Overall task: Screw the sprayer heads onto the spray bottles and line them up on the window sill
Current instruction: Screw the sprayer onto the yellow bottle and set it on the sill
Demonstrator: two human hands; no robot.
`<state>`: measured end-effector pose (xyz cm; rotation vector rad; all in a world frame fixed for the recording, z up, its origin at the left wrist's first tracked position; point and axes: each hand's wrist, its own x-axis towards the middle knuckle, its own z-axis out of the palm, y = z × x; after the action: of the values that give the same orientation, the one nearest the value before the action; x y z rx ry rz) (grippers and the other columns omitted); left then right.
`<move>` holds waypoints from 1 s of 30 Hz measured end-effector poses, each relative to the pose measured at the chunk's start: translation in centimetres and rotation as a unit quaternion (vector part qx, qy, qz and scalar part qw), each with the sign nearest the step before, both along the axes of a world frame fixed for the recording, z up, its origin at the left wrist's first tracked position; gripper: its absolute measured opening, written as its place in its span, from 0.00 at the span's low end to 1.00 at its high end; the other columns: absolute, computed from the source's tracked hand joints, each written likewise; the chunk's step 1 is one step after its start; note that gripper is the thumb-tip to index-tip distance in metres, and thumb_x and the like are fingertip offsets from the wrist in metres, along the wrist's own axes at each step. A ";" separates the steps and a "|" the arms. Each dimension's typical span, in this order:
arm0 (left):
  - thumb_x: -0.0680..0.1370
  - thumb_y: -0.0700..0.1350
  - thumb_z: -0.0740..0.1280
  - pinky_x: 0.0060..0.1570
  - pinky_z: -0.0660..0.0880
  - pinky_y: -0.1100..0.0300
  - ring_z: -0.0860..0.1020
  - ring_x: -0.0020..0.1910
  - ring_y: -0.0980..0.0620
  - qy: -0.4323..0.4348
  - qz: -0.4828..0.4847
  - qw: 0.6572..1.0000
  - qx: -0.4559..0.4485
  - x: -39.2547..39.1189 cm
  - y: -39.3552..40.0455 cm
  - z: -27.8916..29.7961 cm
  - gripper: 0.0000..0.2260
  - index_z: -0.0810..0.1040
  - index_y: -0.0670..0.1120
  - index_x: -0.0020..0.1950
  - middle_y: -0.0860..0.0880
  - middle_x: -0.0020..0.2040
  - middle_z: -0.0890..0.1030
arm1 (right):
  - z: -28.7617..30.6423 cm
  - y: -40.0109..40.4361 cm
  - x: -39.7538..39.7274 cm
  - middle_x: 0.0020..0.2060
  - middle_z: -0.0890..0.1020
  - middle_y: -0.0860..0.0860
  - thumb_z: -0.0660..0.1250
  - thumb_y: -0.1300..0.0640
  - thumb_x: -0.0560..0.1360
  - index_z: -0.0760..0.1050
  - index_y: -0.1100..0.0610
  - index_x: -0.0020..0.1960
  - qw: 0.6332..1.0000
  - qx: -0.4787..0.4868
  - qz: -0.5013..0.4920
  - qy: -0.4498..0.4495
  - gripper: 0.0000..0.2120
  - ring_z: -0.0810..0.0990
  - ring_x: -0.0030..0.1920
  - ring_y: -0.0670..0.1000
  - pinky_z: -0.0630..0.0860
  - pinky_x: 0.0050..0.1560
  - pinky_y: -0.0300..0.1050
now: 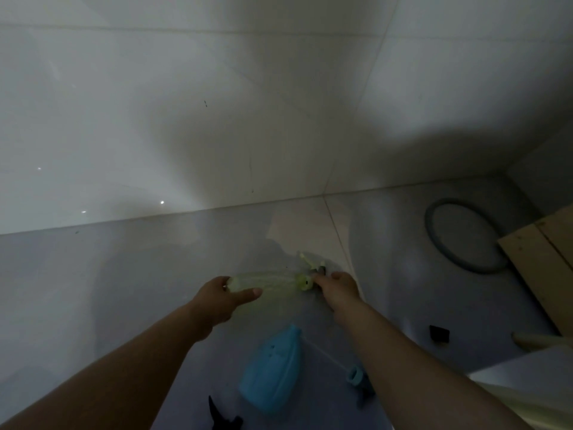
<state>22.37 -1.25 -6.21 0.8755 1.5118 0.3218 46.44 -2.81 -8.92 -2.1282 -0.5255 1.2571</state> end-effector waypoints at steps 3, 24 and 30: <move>0.70 0.49 0.80 0.56 0.79 0.49 0.79 0.58 0.41 -0.019 0.009 1.000 -0.008 -0.5 0.3 -0.1 0.35 0.72 0.42 0.72 0.41 0.62 0.79 | -0.1 0.1 0.1 0.41 0.78 0.57 0.73 0.49 0.74 0.75 0.59 0.47 0.997 -0.030 -0.032 0.058 0.14 0.79 0.39 0.56 0.74 0.34 0.44; 0.64 0.54 0.79 0.62 0.79 0.48 0.83 0.56 0.46 -0.158 0.029 0.986 0.054 -6.5 2.4 9.8 0.24 0.84 0.49 0.58 0.47 0.56 0.86 | 11.9 4.1 -3.2 0.37 0.85 0.54 0.69 0.67 0.75 0.80 0.59 0.48 0.933 0.159 0.007 0.322 0.05 0.83 0.34 0.47 0.82 0.36 0.39; 0.64 0.52 0.81 0.50 0.83 0.57 0.86 0.53 0.52 -0.232 0.034 0.963 0.132 -10.1 3.5 16.4 0.17 0.87 0.55 0.51 0.53 0.54 0.87 | 21.0 5.8 -5.6 0.39 0.86 0.54 0.73 0.60 0.73 0.82 0.60 0.49 0.915 0.207 0.099 0.332 0.06 0.85 0.36 0.50 0.84 0.42 0.46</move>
<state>12.30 2.29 10.15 0.8808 1.0753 0.7396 40.84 3.00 12.13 -1.2181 -0.6353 1.6944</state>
